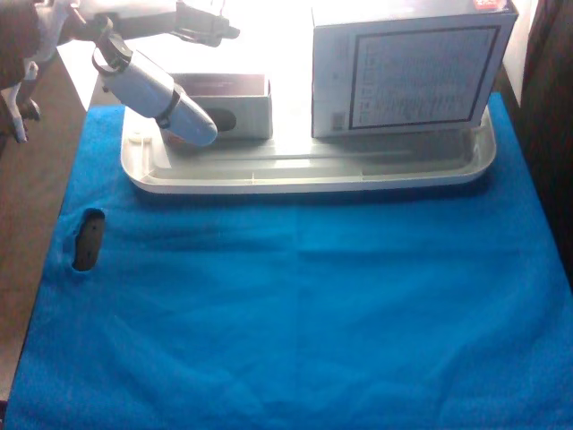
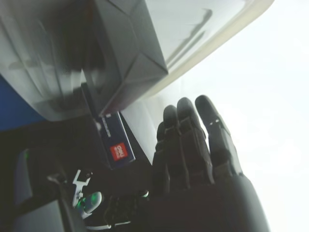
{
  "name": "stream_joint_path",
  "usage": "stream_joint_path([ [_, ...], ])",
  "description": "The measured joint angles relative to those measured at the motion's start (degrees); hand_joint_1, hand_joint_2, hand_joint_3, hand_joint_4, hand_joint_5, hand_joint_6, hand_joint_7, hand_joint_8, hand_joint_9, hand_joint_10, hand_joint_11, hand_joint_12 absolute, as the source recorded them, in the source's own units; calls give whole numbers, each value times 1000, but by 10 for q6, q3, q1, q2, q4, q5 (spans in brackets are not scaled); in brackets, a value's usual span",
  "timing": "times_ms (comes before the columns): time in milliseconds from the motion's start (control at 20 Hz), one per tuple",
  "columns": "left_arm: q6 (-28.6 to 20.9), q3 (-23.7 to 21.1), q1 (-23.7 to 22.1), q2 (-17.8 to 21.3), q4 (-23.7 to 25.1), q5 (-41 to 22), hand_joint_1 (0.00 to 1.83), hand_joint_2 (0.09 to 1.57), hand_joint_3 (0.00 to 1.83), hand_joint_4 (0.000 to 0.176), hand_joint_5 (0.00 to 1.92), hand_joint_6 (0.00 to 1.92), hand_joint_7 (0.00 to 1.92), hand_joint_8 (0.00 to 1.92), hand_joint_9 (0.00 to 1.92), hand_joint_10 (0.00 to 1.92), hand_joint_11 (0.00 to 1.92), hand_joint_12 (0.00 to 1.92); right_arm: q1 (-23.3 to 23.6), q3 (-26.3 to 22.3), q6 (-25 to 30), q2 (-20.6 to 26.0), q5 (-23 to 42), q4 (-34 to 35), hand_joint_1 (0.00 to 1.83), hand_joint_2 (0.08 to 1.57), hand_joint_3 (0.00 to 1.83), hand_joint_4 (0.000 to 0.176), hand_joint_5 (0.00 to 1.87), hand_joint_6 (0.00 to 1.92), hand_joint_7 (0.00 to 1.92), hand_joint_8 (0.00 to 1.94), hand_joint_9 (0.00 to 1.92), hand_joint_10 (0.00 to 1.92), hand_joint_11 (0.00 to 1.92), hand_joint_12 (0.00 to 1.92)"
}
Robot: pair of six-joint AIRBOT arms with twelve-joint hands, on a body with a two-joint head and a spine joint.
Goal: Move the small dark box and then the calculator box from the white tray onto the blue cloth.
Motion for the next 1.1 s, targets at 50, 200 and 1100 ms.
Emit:
stream_joint_path([
  [50, 0, 4, 5, -4, -2, 1, 719, 806, 8, 27, 265, 7, 376, 3, 373, 0, 0, 744, 0, 0, 0, -1, 0, 0, 926, 997, 8, 0, 149, 7, 167, 14, 186, 15, 239, 128],
  [200, 0, 13, 25, -13, 9, 6, 779, 838, 0, 23, 376, 9, 456, 9, 398, 6, 0, 932, 0, 0, 0, -1, 0, 0, 931, 991, 3, 0, 148, 3, 166, 8, 193, 12, 260, 133],
  [1100, -2, 44, 26, -28, -11, 10, 1199, 1238, 0, 0, 721, 1148, 797, 1509, 721, 1354, 621, 1746, 0, 0, 0, -2, 0, -1, 966, 1013, 9, 0, 120, 0, 229, 1, 196, 0, 240, 142],
])
